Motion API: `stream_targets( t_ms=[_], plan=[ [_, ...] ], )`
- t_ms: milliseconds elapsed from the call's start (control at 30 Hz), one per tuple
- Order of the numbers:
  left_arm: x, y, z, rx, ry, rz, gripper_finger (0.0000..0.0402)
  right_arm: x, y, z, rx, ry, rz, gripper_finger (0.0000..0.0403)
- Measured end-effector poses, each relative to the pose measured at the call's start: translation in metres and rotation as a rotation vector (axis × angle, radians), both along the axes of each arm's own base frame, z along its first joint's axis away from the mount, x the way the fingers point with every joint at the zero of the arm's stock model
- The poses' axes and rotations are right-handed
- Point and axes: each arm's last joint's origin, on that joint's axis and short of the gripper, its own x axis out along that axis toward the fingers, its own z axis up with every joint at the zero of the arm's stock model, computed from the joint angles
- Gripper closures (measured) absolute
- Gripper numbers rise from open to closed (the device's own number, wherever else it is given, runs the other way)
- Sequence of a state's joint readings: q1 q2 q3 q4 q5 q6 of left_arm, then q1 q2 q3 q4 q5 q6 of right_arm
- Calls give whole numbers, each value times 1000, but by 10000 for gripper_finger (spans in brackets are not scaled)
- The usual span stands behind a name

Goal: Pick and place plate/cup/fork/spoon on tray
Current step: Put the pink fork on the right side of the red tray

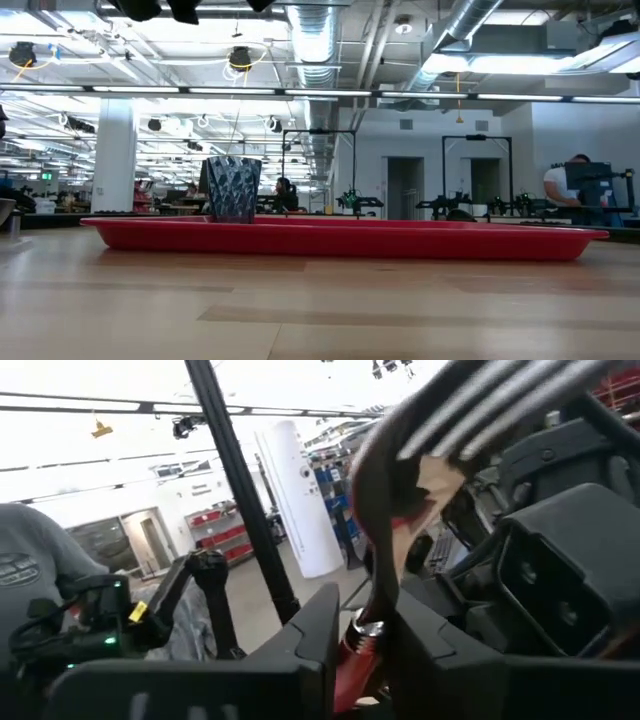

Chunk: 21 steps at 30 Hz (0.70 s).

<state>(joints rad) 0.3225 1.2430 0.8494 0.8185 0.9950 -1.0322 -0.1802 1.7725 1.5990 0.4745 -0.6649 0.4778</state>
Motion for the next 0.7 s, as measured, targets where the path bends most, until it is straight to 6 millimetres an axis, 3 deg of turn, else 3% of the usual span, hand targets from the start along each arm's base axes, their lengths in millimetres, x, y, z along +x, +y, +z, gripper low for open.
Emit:
stream_targets(
  t_ms=[167,400,700],
  plan=[
    [0,0,0,12,-11,1,379,-1,0,1,-7,-8,16,351],
    [0,1,0,0,-15,32,342,-1,0,1,-12,-9,16,358],
    [-6,16,1,14,-14,86,279,-20,-12,19,12,6,-17,359]
  ],
)
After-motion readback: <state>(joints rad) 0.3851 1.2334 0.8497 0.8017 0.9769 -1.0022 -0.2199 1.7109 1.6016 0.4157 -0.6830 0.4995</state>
